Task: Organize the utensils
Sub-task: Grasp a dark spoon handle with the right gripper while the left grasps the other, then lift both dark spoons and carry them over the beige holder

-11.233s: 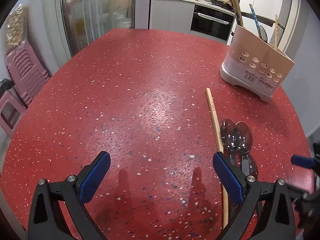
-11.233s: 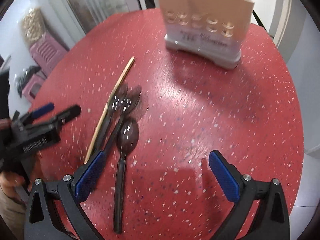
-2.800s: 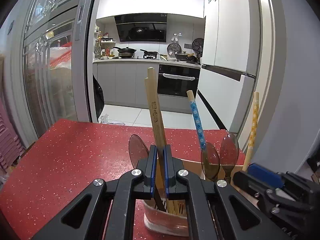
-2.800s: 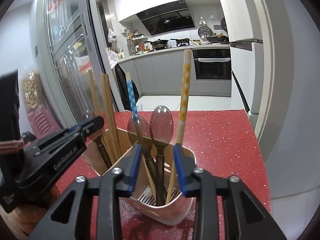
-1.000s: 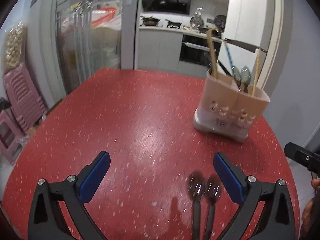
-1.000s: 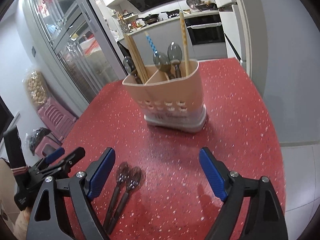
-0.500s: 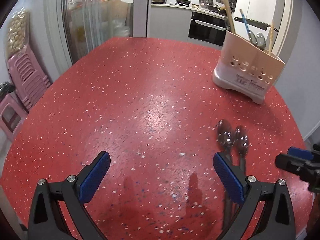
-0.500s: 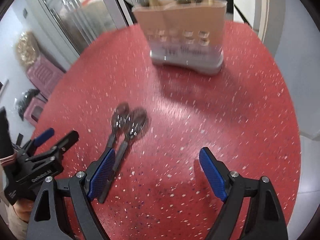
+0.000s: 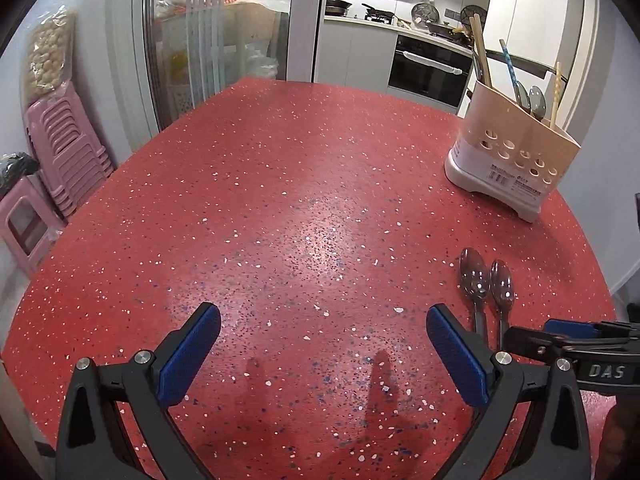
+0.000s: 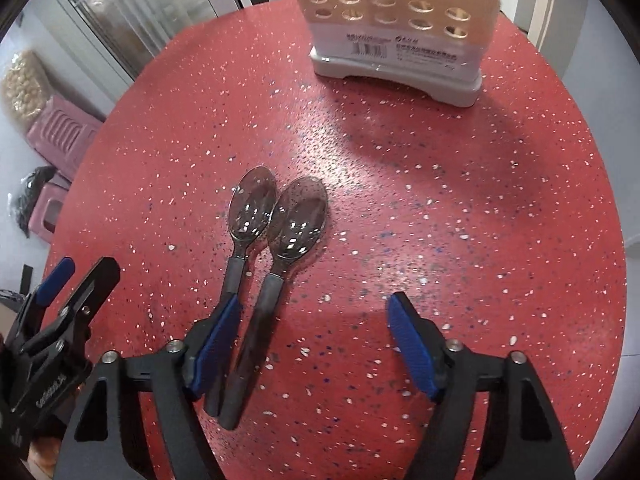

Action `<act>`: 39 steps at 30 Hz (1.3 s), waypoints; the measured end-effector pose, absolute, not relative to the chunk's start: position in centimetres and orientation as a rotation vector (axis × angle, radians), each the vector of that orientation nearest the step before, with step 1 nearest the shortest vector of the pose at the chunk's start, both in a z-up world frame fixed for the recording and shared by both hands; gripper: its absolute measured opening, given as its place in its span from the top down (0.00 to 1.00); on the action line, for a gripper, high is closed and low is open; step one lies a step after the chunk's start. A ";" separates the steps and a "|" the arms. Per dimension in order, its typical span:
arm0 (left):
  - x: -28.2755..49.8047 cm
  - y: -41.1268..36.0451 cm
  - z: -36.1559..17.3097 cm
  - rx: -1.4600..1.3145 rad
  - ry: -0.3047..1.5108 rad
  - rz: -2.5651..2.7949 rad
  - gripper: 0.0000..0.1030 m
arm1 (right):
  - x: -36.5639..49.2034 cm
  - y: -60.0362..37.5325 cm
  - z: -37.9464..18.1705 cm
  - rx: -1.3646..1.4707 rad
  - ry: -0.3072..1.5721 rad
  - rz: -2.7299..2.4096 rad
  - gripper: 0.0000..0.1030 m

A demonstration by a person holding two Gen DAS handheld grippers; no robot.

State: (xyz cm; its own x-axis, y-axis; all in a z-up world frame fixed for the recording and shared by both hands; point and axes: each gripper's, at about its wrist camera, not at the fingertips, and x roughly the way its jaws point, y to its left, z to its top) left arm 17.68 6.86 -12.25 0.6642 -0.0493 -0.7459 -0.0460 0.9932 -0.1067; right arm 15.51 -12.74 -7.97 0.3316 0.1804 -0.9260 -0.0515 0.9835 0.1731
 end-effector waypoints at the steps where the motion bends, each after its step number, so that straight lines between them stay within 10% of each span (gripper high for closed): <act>1: 16.9 7.7 -11.3 -0.121 0.843 -0.001 0.00 | 15.6 -12.3 -8.0 0.105 1.221 0.143 0.30; 11: 16.4 7.9 -9.9 -0.138 0.873 -0.032 0.00 | 15.8 -9.4 -8.8 -0.075 1.204 0.084 0.49; 18: 16.9 5.6 -10.0 -0.101 0.934 -0.108 0.00 | 15.3 -10.8 -8.8 -0.076 1.177 0.091 0.87; 39: 18.3 -3.0 -10.8 0.129 1.120 -0.243 0.09 | 13.1 -18.1 -6.9 0.186 1.096 0.236 0.88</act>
State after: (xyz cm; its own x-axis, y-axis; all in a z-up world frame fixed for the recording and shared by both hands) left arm 18.29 -2.96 -10.80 0.4129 -0.1278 -0.9018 0.2568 0.9663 -0.0193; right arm 13.14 -18.12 -6.91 0.4367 0.2800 -0.8549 -0.0971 0.9594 0.2647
